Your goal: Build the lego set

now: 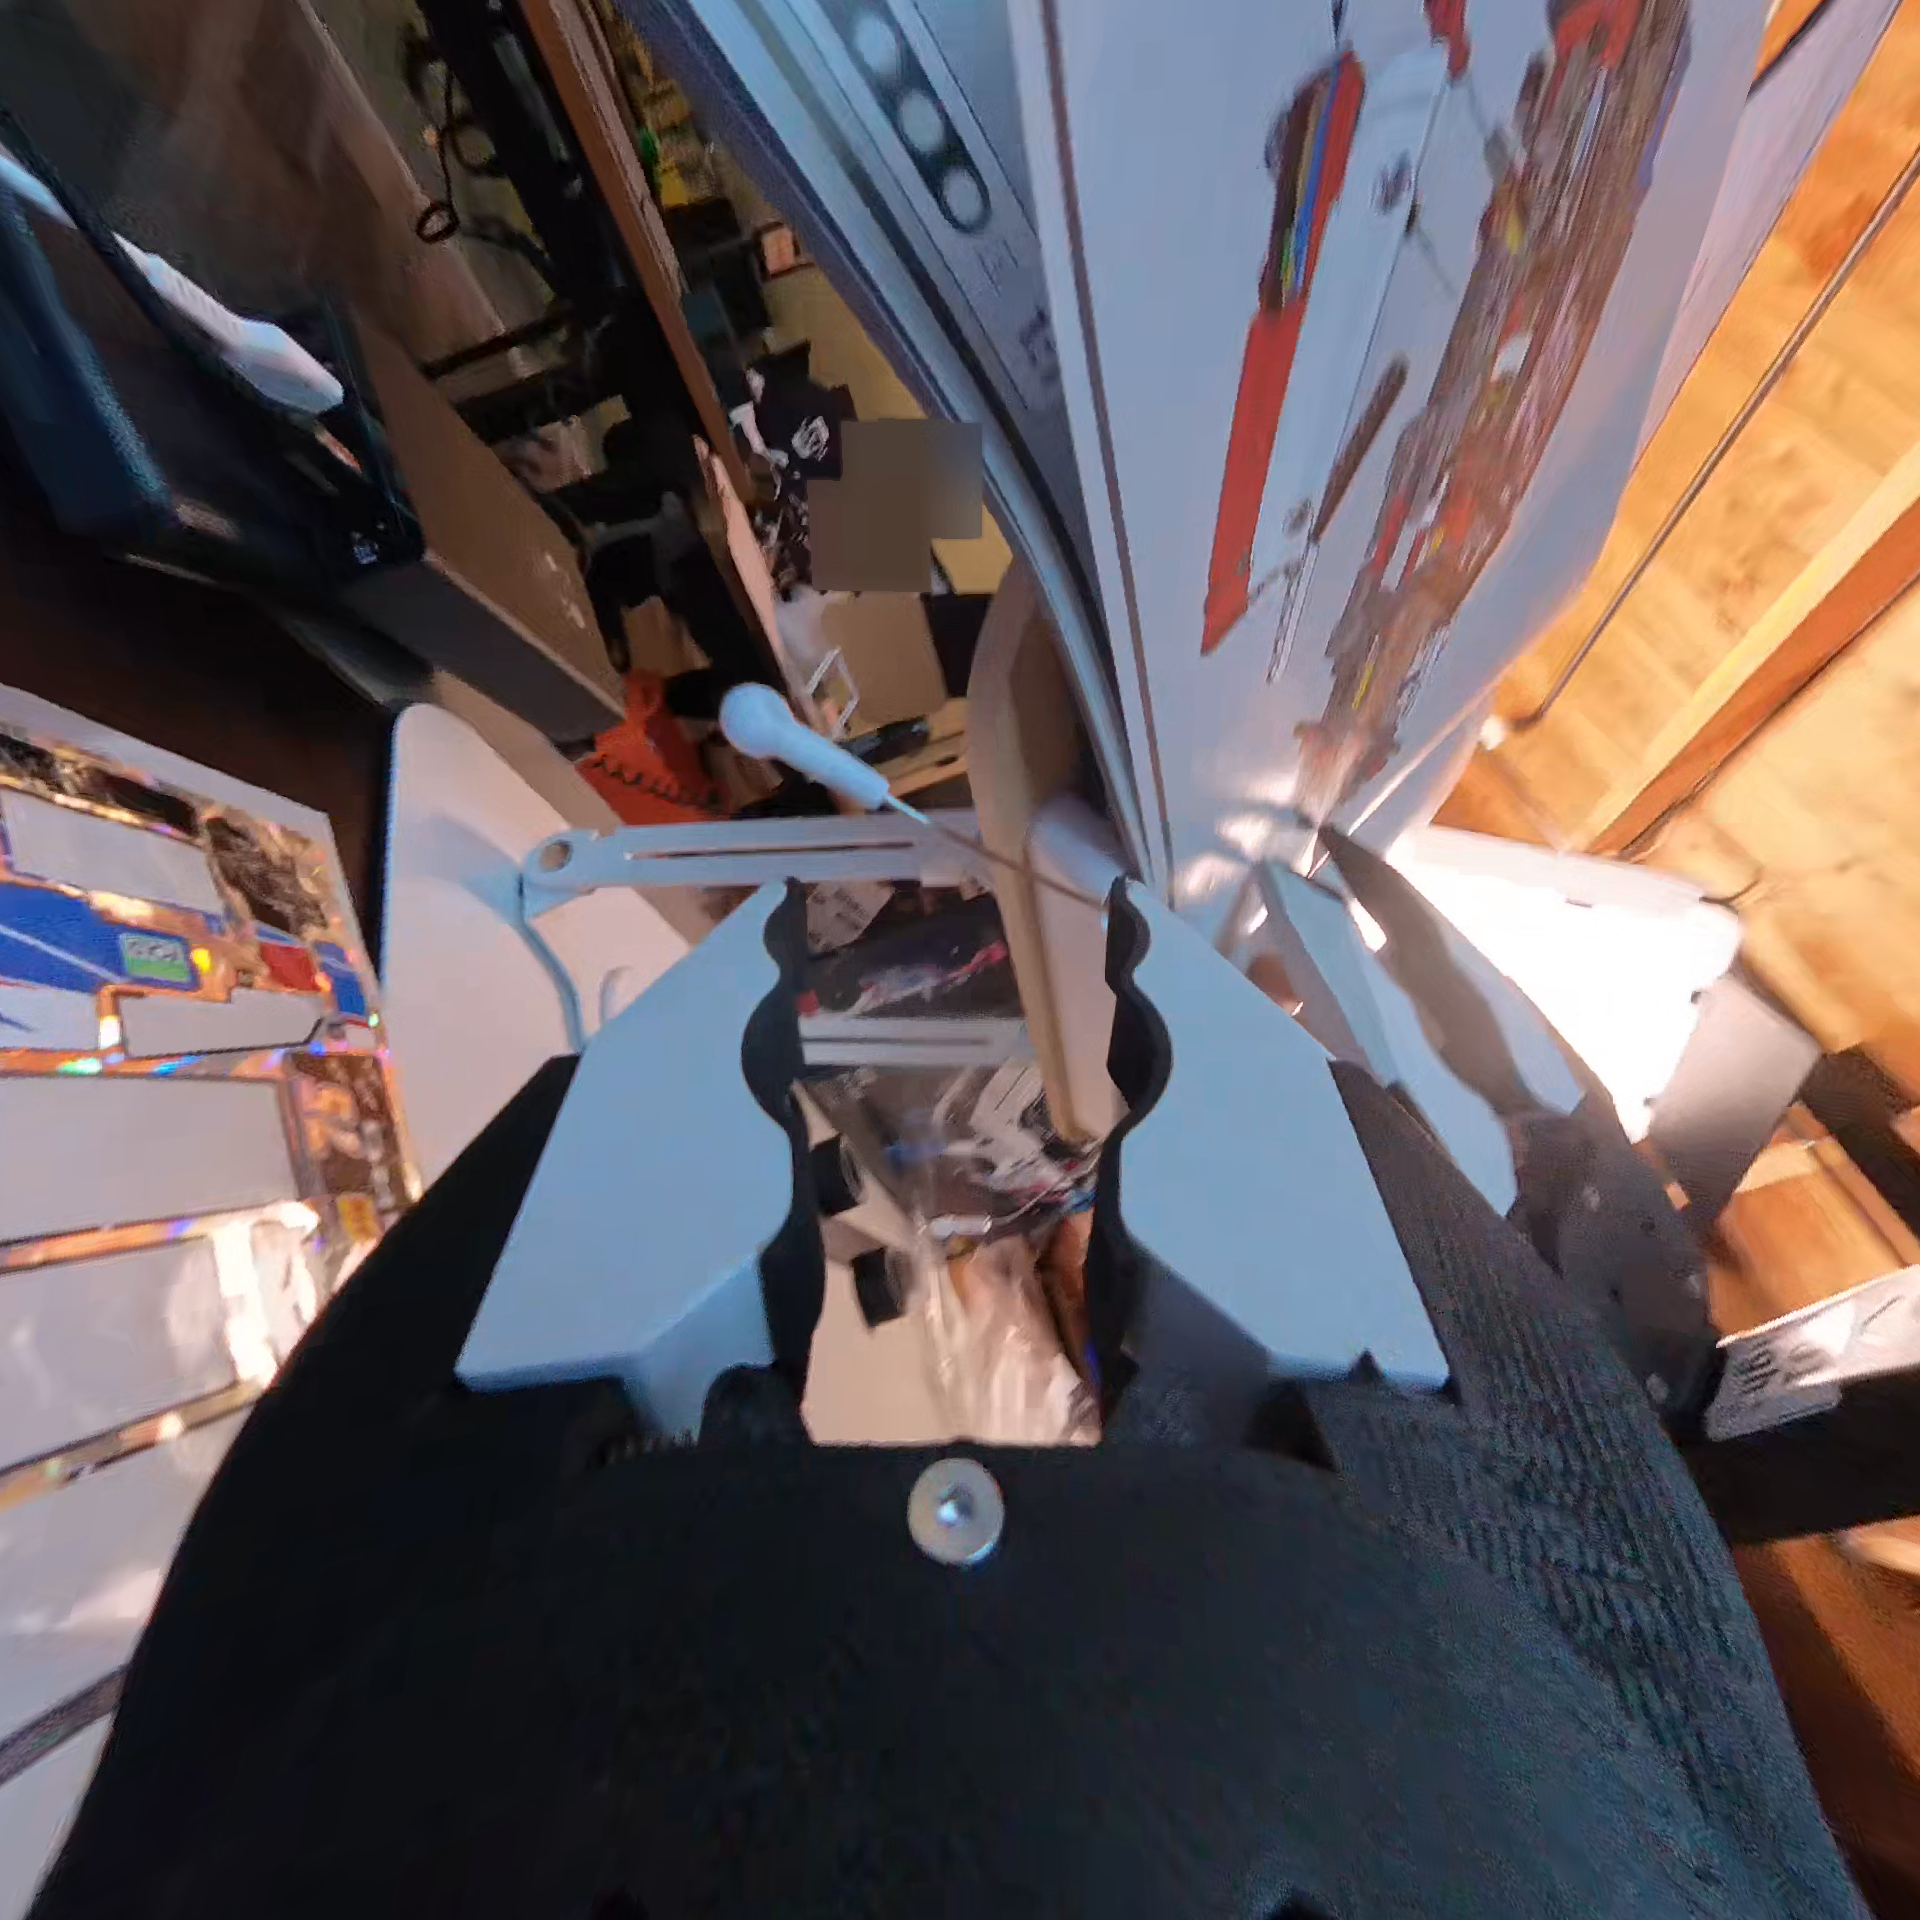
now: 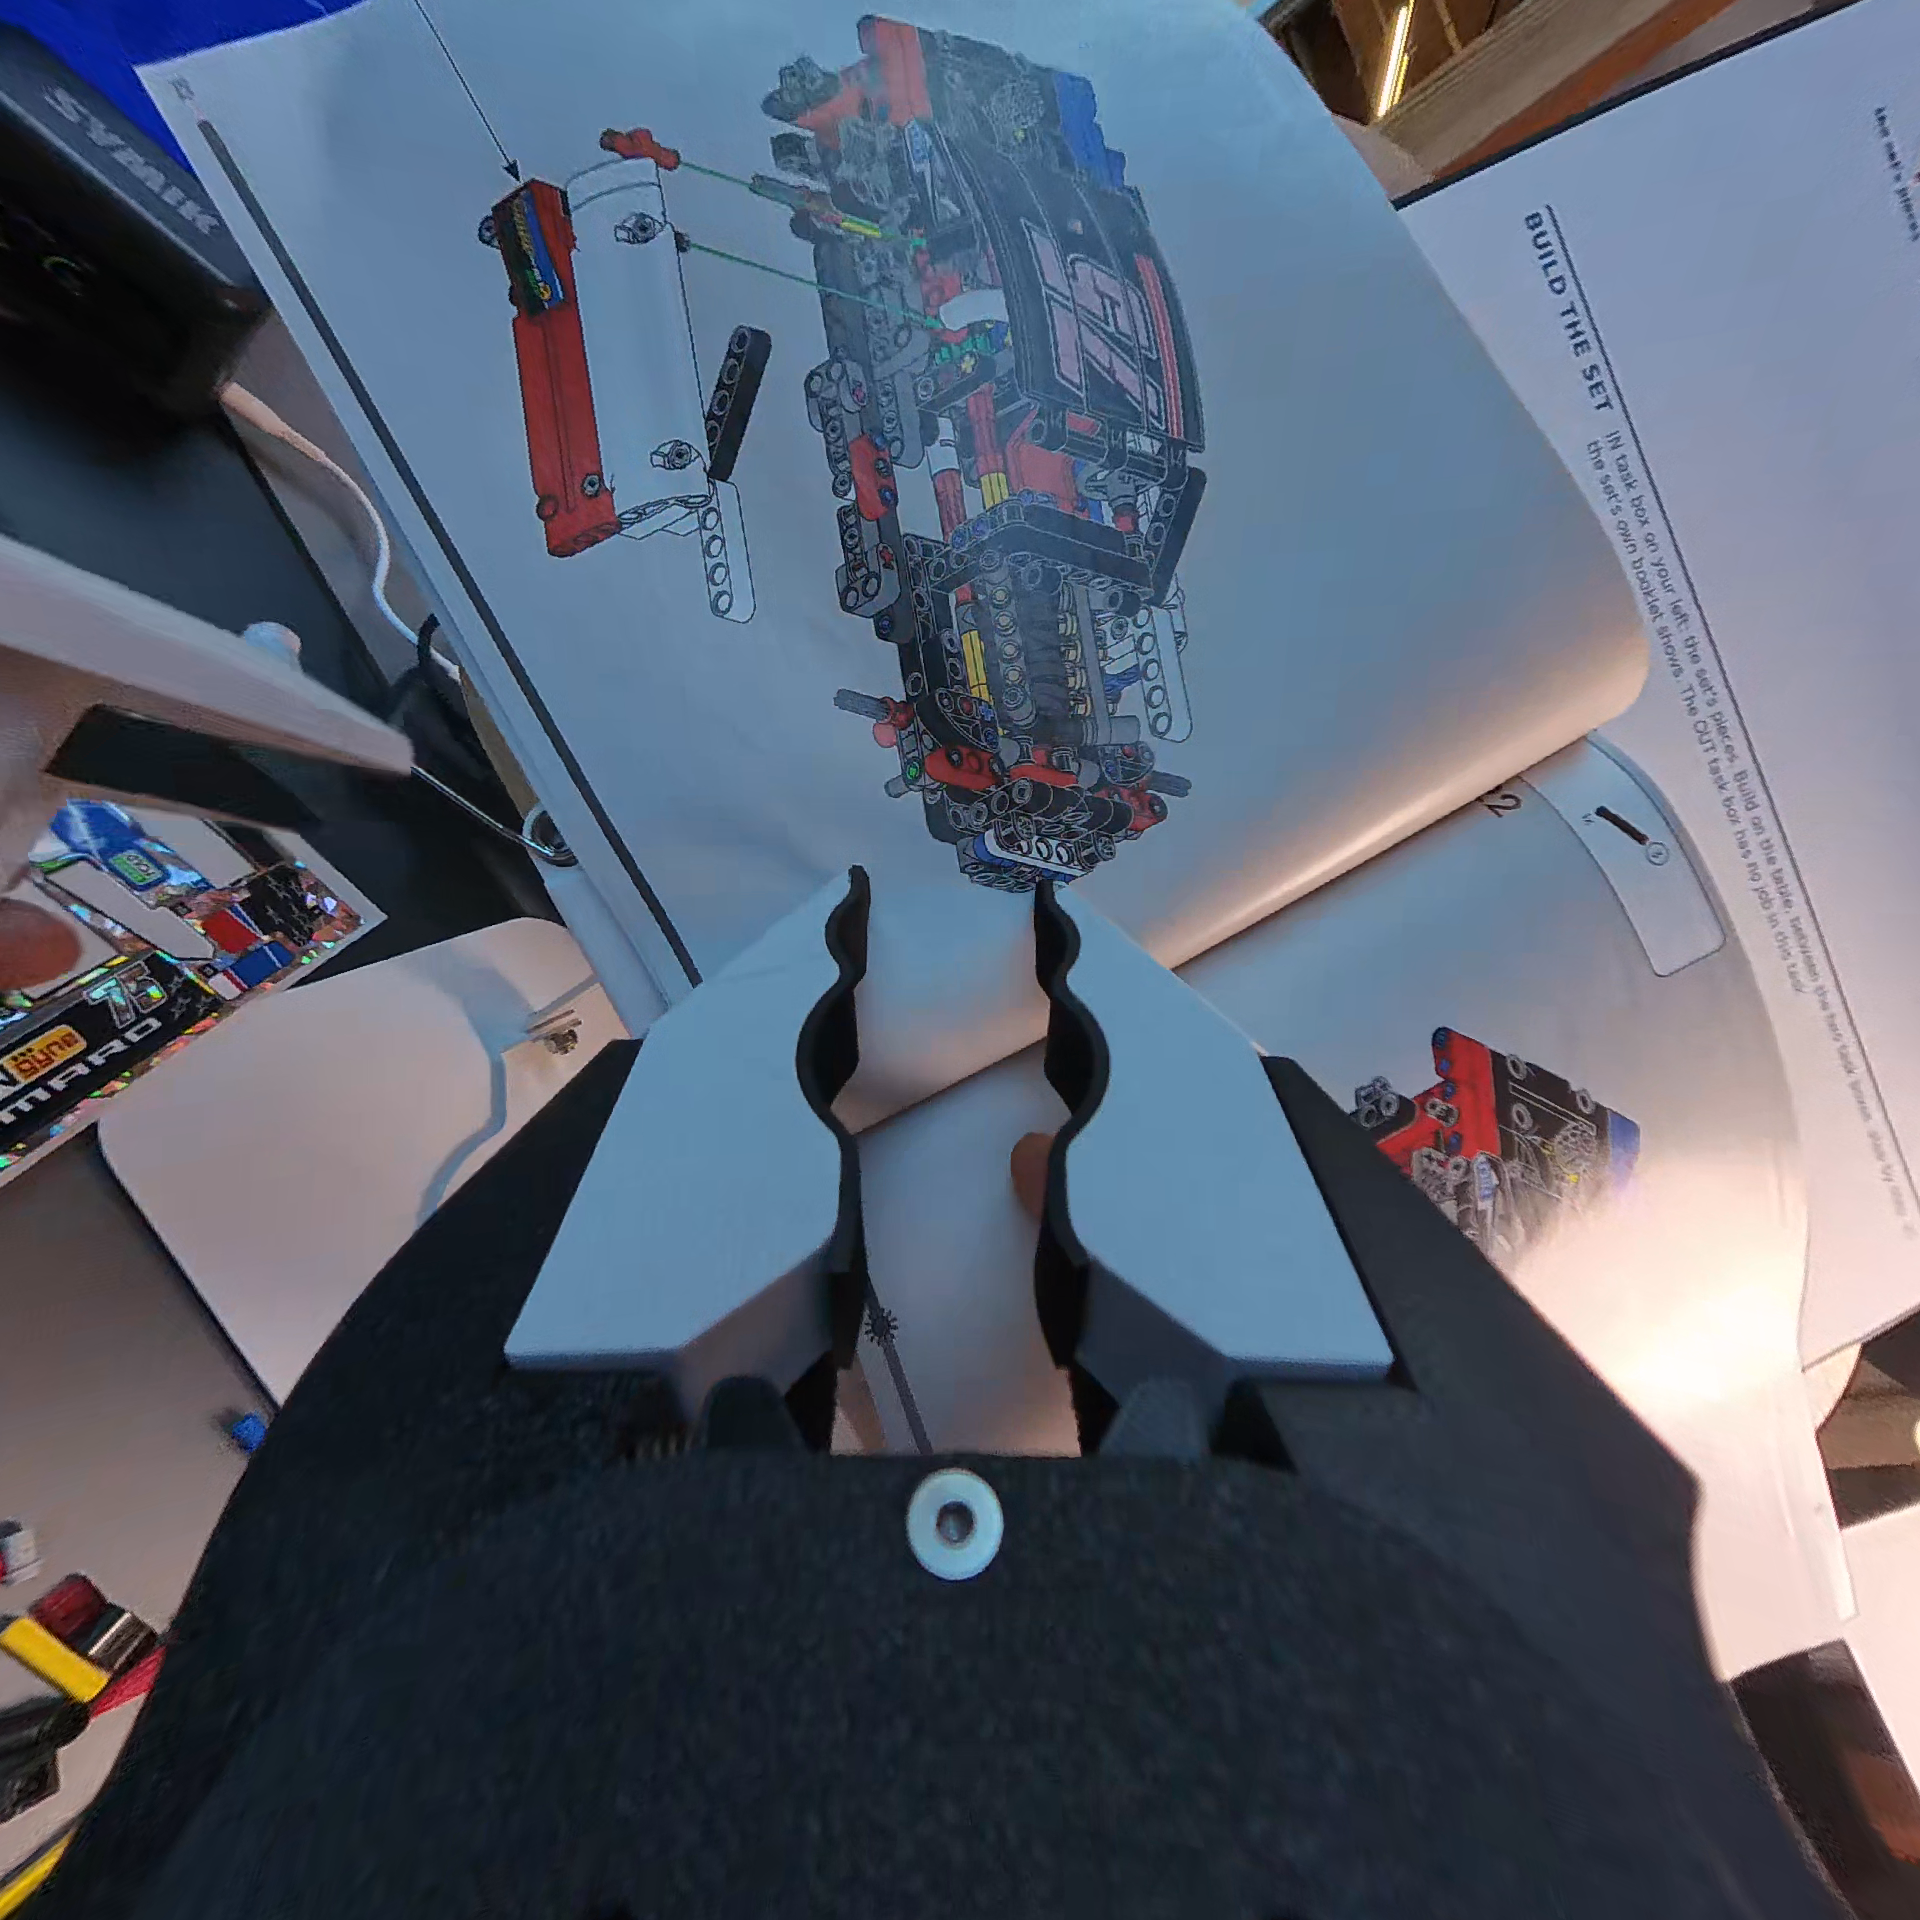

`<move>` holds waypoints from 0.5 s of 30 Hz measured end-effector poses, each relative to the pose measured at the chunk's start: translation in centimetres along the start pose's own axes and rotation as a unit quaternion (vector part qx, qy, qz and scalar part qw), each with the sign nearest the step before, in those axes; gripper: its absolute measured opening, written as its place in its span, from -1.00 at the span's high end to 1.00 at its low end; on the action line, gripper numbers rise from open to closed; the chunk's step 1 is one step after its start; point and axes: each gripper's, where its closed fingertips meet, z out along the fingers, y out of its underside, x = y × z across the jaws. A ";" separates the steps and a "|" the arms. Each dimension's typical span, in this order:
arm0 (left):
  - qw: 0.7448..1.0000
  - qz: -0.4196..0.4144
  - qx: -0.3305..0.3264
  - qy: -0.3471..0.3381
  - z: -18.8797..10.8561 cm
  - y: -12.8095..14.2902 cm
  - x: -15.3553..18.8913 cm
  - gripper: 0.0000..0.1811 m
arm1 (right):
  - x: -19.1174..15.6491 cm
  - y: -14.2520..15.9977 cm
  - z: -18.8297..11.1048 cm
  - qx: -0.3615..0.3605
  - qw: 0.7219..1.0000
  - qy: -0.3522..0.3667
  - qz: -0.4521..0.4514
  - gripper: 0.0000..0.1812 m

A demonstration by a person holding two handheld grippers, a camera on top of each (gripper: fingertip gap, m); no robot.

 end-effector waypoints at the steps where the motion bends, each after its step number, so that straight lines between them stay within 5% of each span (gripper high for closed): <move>1: 0.999 -0.028 0.027 0.026 0.2 -1.0 0.3 0.51 | 0.0 0.0 -0.1 0.003 1.000 -0.005 0.003 0.68; 4: 0.996 -0.015 0.062 0.060 0.2 -2.7 1.5 0.99 | 0.0 0.0 -0.3 0.014 1.000 -0.021 0.010 0.68; 15: 0.996 0.078 0.028 0.023 1.3 -3.6 3.3 1.00 | -1.3 0.2 -0.7 0.020 0.995 -0.099 -0.004 0.72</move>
